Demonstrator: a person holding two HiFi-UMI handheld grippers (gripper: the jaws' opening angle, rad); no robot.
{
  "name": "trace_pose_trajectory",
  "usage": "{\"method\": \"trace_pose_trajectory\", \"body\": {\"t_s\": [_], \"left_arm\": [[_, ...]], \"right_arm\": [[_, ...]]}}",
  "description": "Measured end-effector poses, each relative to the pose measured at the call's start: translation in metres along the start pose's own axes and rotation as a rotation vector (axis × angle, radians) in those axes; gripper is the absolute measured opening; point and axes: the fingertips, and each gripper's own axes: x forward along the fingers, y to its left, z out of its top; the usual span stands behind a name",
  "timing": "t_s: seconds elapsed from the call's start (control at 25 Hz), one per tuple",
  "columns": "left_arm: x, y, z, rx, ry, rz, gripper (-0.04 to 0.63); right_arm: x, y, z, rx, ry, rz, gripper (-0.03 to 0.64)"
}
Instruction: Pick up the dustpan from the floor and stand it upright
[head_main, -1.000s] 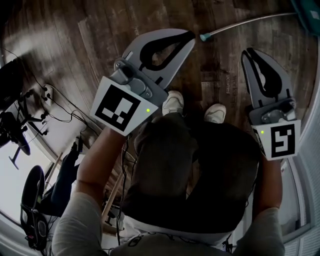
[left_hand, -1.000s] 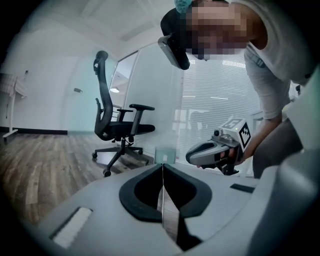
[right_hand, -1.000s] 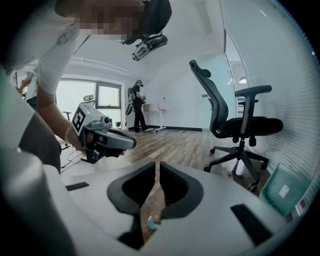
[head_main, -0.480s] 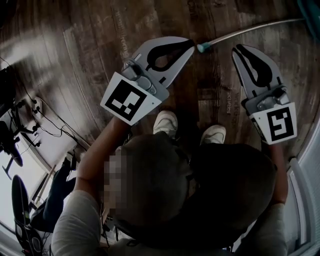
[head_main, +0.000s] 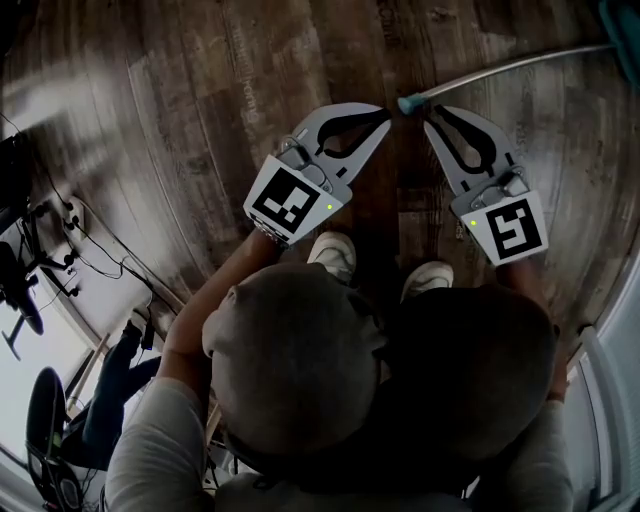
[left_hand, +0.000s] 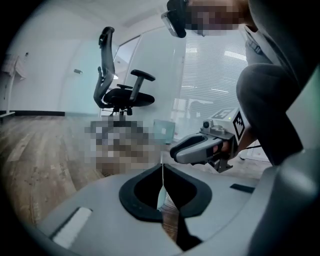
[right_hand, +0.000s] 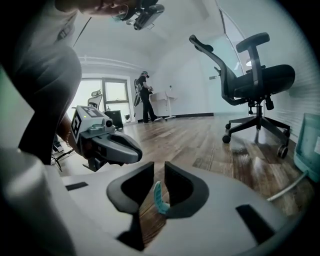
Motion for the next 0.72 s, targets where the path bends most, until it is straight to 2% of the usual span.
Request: {"method": "trace_pose_trajectory", "body": {"t_s": [0.2,0.48,0.72], "left_arm": [[0.007,0.004,-0.021,-0.021,0.001,0.021,0.005],[0.014,0.017,-0.038,-0.058,0.004,0.069,0.005],[0.017,0.015,-0.051,-0.071,0.023,0.069,0.005]], "right_arm": [[0.013,0.000,-0.019,-0.043,0.003,-0.022,0.050],[0.036,0.001,-0.046,-0.009,0.020,-0.011,0.091],[0.048,0.005,-0.062,-0.003,0.045,-0.001,0.095]]}}
